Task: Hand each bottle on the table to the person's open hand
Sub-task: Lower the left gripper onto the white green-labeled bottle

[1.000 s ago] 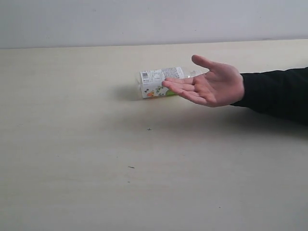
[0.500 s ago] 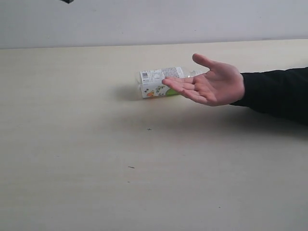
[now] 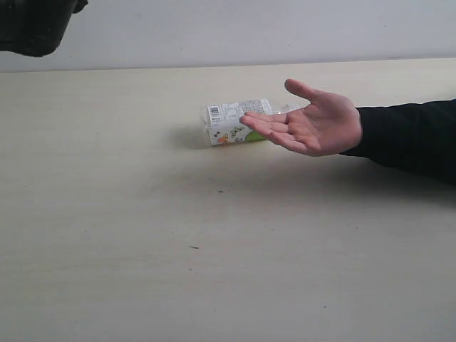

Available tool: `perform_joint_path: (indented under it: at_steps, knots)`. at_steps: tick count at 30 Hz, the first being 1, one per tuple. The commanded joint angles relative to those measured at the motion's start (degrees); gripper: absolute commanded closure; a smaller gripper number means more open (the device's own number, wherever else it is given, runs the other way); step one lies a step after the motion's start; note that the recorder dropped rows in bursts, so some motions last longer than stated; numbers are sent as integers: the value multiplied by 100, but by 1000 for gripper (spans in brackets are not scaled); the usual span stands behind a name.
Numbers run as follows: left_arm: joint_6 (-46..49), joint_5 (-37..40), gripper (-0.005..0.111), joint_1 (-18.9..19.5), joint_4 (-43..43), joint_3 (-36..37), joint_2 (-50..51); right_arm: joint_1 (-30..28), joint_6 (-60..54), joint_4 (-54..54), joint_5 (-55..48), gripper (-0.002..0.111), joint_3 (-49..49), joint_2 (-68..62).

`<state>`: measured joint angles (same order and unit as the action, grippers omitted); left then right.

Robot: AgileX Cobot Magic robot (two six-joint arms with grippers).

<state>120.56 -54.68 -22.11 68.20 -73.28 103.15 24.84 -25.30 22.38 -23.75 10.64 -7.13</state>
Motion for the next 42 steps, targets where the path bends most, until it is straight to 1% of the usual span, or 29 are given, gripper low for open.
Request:
perform_joint_path:
  at_steps: [1, 2, 4, 5, 9, 10, 12, 13, 14, 15, 16, 17, 19, 21, 22, 24, 25, 26, 28, 29, 32, 35, 37, 38, 42]
  knots:
    - [-24, 1807, 107, 330, 2597, -439, -106, -19, 1, -4, 66, 108, -18, -20]
    - [-24, 2315, 107, 435, 3175, -467, -156, -19, 1, -4, 66, 108, -18, -20]
    - [-281, 3478, 107, 677, 3175, -311, -283, -19, 1, -4, 66, 108, -18, -20]
    - [-374, 3910, 107, 742, 3175, -237, -351, -19, 1, -4, 66, 108, -18, -20]
    - [-1260, 6229, 107, 1081, 3175, -150, -521, -19, 1, -4, 66, 108, -18, -20]
    - [-1412, 7416, 107, 1277, 3175, -144, -533, -19, 1, -4, 66, 108, -18, -20]
    - [-1439, 9291, 107, 1626, 3175, -144, -472, -19, 1, -4, 66, 108, -18, -20]
    - [-1439, 10538, 107, 1817, 3035, -181, -407, -19, 1, -4, 66, 108, -18, -20]
    - [-1512, 11222, 107, 1990, 2743, -245, -331, -19, 1, -4, 66, 108, -18, -20]
    - [-1733, 11779, 107, 2138, 2264, -373, -247, -19, 1, -4, 66, 108, -18, -20]
    - [-2245, 11937, 107, 2243, 1658, -541, -169, -19, 1, -4, 66, 108, -18, -20]
    - [-2832, 11851, 107, 2281, 1062, -689, -117, -19, 1, -4, 66, 108, -18, -20]
    - [-4369, 11310, 107, 2248, -864, -1051, 24, -19, 1, -4, 66, 108, -18, -20]
    - [-5667, 10904, 107, 2058, -2822, -1294, 113, -19, 1, -4, 66, 108, -18, -20]
    - [-6118, 10646, 107, 1932, -3599, -1354, 141, -19, 1, -4, 66, 108, -18, -20]
    - [-6775, 10138, 107, 1619, -4578, -1366, 143, -19, 1, -4, 66, 108, -18, -20]
    - [-7109, 9883, 107, 1445, -4934, -1366, 143, -19, 1, -4, 66, 108, -18, -20]
    - [-7341, 9730, 107, 1292, -5134, -1366, 155, -19, 1, -4, 66, 108, -18, -20]
    - [-7407, 9476, 107, 873, -5510, -1384, 195, -19, 1, -4, 66, 108, -18, -20]
    - [-7357, 9488, 107, 667, -5752, -1463, 260, -19, 1, -4, 66, 108, -18, -20]
    - [-7449, 9738, 107, 237, -6402, -1863, 598, -19, 1, -4, 66, 108, -18, -20]
    - [-6999, 10104, 107, 31, -6373, -2337, 1018, -19, 1, -4, 54, 108, -18, -20]
    - [-6594, 10293, 107, -76, -6267, -2546, 1309, -19, 1, -4, -11, 108, -18, -20]
    - [-6561, 10324, 107, -123, -6252, -2629, 1445, -19, 1, -4, -11, 108, -18, -20]
    - [-6677, 9898, 107, -183, -6252, -2803, 1847, -19, 1, -4, -11, 108, -18, -20]
